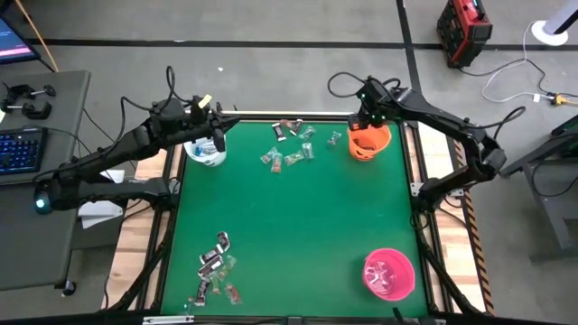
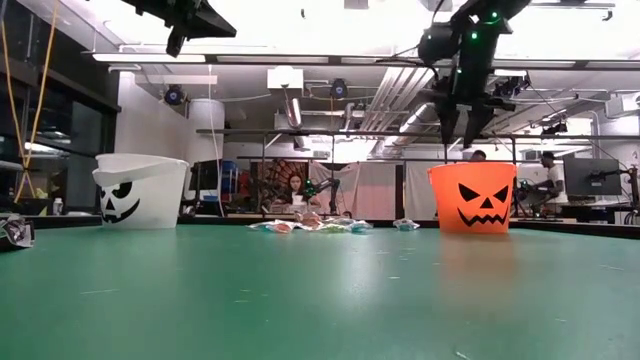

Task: Sort candy by brand, put in halloween buckets
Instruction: Put the brown chocolate bar into the orange bucket

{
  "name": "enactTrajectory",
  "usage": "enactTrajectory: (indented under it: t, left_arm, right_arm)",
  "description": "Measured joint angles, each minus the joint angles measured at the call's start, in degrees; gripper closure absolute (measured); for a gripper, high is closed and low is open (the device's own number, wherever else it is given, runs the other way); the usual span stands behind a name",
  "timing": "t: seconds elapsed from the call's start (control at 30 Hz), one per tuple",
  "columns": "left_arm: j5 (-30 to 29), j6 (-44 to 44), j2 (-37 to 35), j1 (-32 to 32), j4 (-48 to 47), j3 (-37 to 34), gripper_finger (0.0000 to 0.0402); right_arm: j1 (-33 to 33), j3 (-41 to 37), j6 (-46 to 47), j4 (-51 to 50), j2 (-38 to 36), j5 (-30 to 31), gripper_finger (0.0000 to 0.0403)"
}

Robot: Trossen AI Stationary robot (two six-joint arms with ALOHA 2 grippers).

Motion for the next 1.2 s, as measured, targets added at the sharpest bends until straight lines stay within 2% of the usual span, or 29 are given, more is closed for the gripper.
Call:
enactTrajectory:
  t: [0.1, 0.17, 0.23, 0.4, 0.5, 0.63, 0.8, 1.03, 1.2]
  left_arm:
    - [-0.1, 0.0, 0.0, 0.0, 0.0, 0.0, 0.0402]
    - [-0.2, 0.0, 0.0, 0.0, 0.0, 0.0, 0.0401]
    - [-0.2, 0.0, 0.0, 0.0, 0.0, 0.0, 0.0401]
    - [-0.2, -1.0, 0.0, 0.0, 0.5, 0.0, 0.0401]
    - [0.6, -0.9, 0.0, 0.0, 4.0, 0.0, 0.0402]
    - [2.2, -0.6, 0.0, 0.0, 10.6, 0.0, 0.0401]
    - [2.2, -0.7, 0.0, 0.0, 11.1, 0.0, 0.0401]
    - [2.2, -1.5, 0.0, 0.0, 10.6, 0.0, 0.0402]
    - [2.2, -1.5, 0.0, 0.0, 10.4, 0.0, 0.0401]
  right_arm:
    - [0.6, 1.5, 3.2, 9.2, 0.0, -6.0, 0.0174]
    - [1.8, 1.7, 4.9, 18.9, 0.5, -10.9, 0.0173]
    - [3.3, 1.8, 8.0, 26.2, 2.2, -13.3, 0.0174]
    - [8.1, 1.6, 10.8, 35.3, 10.4, -16.9, 0.0178]
    - [10.6, 2.3, 11.0, 39.7, 16.3, -20.0, 0.0178]
    - [12.1, 8.4, 10.8, 38.1, 23.8, -17.5, 0.0179]
    - [11.0, 20.1, 11.0, 29.5, 33.2, -10.5, 0.0179]
    - [8.5, 36.8, 12.3, 16.9, 45.5, -7.7, 0.0179]
    - [7.3, 43.7, 14.9, 9.4, 51.5, -7.7, 0.0179]
